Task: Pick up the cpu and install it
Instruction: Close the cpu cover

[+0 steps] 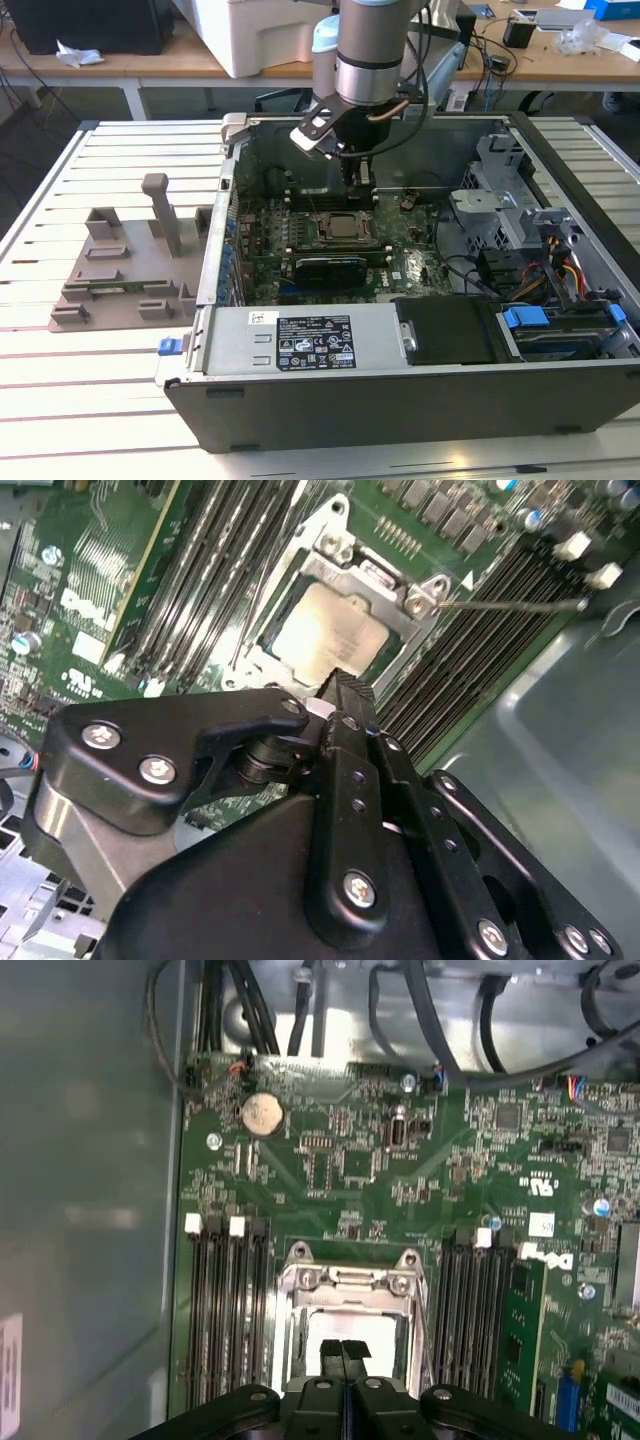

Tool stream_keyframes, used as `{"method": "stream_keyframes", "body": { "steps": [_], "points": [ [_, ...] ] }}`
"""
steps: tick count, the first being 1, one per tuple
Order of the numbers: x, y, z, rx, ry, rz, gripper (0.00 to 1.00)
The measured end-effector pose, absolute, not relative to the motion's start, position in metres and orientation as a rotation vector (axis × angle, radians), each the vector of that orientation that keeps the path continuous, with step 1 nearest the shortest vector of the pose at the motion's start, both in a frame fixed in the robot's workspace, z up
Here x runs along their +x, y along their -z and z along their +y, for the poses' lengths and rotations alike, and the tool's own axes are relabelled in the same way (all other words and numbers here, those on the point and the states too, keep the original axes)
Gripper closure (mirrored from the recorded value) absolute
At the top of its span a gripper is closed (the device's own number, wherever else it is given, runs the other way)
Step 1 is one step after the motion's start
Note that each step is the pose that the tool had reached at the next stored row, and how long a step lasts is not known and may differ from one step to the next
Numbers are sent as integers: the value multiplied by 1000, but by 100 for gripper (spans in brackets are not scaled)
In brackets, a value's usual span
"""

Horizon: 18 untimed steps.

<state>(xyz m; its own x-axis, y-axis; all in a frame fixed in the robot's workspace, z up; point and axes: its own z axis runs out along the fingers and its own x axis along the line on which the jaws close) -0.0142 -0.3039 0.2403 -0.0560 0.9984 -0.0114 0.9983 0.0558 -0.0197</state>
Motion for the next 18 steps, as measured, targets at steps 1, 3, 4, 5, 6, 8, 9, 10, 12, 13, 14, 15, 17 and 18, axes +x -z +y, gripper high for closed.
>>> {"method": "stream_keyframes", "body": {
  "steps": [1, 3, 4, 5, 6, 8, 9, 10, 12, 13, 14, 15, 17, 18],
  "points": [
    [-17, -240, -304, -2155, -35, -2279, 89],
    [-20, -240, -304, -2155, -35, -2279, 89],
    [-24, -240, -304, -2155, -35, -2279, 89],
    [-26, -240, -304, -2155, -35, -2279, 89],
    [-28, -240, -304, -2155, -35, -2279, 89],
    [-31, -240, -304, -2155, -35, -2279, 89],
    [-33, -240, -304, -2155, -35, -2279, 89],
    [-35, -240, -304, -2155, -35, -2279, 89],
    [-38, -240, -304, -2155, -35, -2279, 89],
    [-40, -240, -304, -2155, -35, -2279, 89],
    [-41, -240, -304, -2155, -35, -2279, 89],
    [-43, -240, -304, -2155, -35, -2279, 89],
    [-49, -240, -304, -2155, -35, -2279, 89],
    [-53, -240, -304, -2155, -35, -2279, 89]
  ]
}}
